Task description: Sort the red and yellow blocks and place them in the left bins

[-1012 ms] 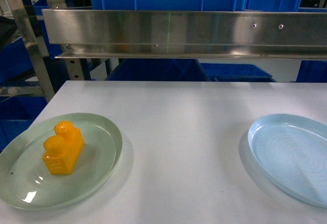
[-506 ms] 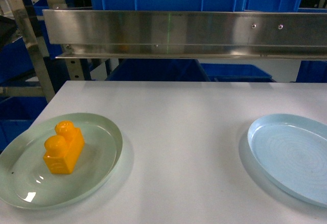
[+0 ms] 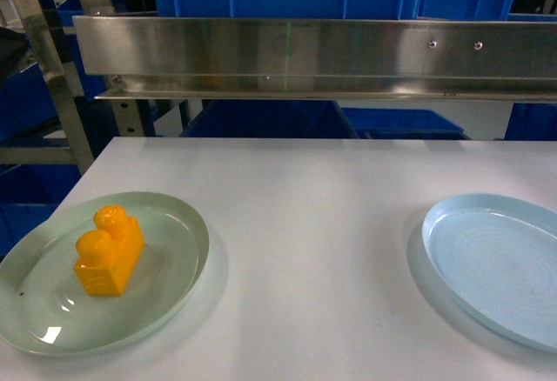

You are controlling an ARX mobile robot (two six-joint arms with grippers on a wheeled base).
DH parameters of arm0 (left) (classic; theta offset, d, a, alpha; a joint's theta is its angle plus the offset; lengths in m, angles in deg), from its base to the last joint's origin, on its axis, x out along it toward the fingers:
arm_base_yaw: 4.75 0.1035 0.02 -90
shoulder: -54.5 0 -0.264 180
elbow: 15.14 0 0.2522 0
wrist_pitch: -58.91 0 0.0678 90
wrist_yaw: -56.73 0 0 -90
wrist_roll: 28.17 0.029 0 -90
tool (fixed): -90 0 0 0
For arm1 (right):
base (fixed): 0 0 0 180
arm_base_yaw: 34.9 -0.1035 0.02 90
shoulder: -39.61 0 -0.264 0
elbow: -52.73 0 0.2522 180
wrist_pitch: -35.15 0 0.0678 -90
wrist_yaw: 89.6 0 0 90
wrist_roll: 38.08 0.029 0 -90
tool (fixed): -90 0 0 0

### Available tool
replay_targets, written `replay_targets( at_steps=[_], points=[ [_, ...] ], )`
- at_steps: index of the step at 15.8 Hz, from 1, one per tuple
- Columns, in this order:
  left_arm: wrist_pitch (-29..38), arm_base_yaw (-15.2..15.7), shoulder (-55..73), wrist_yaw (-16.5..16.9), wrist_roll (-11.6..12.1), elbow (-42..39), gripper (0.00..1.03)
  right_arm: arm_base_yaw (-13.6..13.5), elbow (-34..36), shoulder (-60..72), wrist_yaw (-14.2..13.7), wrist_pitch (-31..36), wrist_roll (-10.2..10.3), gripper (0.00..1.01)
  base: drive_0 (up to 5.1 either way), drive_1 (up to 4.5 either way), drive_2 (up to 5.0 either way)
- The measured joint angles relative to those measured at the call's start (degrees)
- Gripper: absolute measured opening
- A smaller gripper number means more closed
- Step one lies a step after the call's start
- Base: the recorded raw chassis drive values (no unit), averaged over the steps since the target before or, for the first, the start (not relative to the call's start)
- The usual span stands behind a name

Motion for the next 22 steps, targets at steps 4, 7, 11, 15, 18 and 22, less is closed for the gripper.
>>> replay_targets(
  at_steps=[4,7,11,15,18,22],
  points=[
    [0.0,0.0,0.0,0.0,0.0,0.0,0.98,0.0,0.0,0.0,0.2,0.0,0.0,0.29,0.0,0.0,0.0],
    [0.0,0.0,0.0,0.0,0.0,0.0,0.98,0.0,0.0,0.0,0.6,0.1,-0.2,0.29,0.0,0.0,0.0],
    [0.0,0.0,0.0,0.0,0.0,0.0,0.98,1.0,0.0,-0.1,1.9,-0.4,-0.2,0.29,0.0,0.0,0.0],
    [-0.3,-0.1,0.0,0.1,0.0,0.0,0.98,3.4,0.0,1.2,2.5,0.3,-0.2,0.29,0.0,0.0,0.0],
    [-11.9,-4.0,1.4,-5.2,-1.9,9.0,0.98,3.4,0.0,1.1,2.5,0.3,-0.2,0.29,0.0,0.0,0.0],
    [-25.7,-9.8,12.9,-12.3,-4.8,16.6,0.98,3.4,0.0,1.1,2.5,0.3,-0.2,0.29,0.0,0.0,0.0]
  ],
)
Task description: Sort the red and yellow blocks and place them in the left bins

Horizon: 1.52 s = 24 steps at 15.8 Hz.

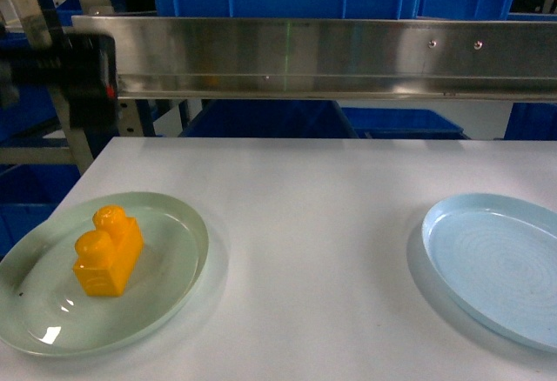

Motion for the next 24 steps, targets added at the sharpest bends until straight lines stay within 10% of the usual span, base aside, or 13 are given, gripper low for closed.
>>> replay_targets(
  at_steps=[5,17,24],
  points=[
    [-4.5,-2.4,8.8,-1.4,-3.0,-1.3,0.98,0.0,0.0,0.0,0.0,0.0,0.0,0.29,0.0,0.0,0.0],
    [-0.6,-3.3,14.3,-0.9,-1.6,-3.1,0.98,0.0,0.0,0.0,0.0,0.0,0.0,0.29,0.0,0.0,0.0],
    [1.9,-3.4,14.8,-0.9,0.2,-3.7,0.28,0.0,0.0,0.0,0.0,0.0,0.0,0.29,0.0,0.0,0.0]
  ],
)
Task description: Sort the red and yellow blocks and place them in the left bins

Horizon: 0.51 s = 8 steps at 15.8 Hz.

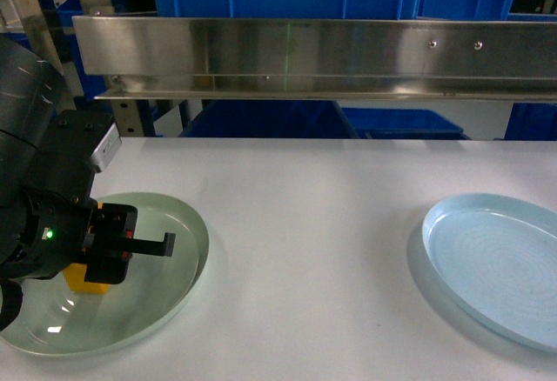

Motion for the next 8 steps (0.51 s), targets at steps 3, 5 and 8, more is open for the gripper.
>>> replay_targets(
  at_steps=[3,5,8],
  points=[
    [7.4,2.8,-4.7,2.7,1.0,-2.0,0.27,0.0,0.0,0.0,0.0,0.0,0.0,0.29,0.0,0.0,0.0],
    [20.9,8.9,-20.7,3.8,5.0,-4.1,0.27,0.0,0.0,0.0,0.0,0.0,0.0,0.29,0.0,0.0,0.0],
    [10.3,10.1,-42.2,10.4,7.1,-7.0,0.27,0.0,0.0,0.0,0.0,0.0,0.0,0.29,0.0,0.0,0.0]
  ],
)
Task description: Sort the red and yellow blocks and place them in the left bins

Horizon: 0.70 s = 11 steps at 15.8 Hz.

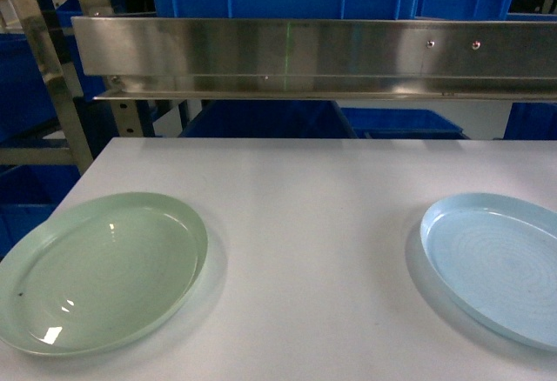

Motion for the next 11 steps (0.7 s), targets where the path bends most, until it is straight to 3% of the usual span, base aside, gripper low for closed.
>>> replay_targets(
  at_steps=[4,11],
  points=[
    [-13.2,3.7,-9.9,2.0,-0.7,-0.8,0.27,0.0,0.0,0.0,0.0,0.0,0.0,0.29,0.0,0.0,0.0],
    [-12.1,5.0,-9.9,4.3,-1.2,-1.0,0.27,0.0,0.0,0.0,0.0,0.0,0.0,0.29,0.0,0.0,0.0]
  ],
)
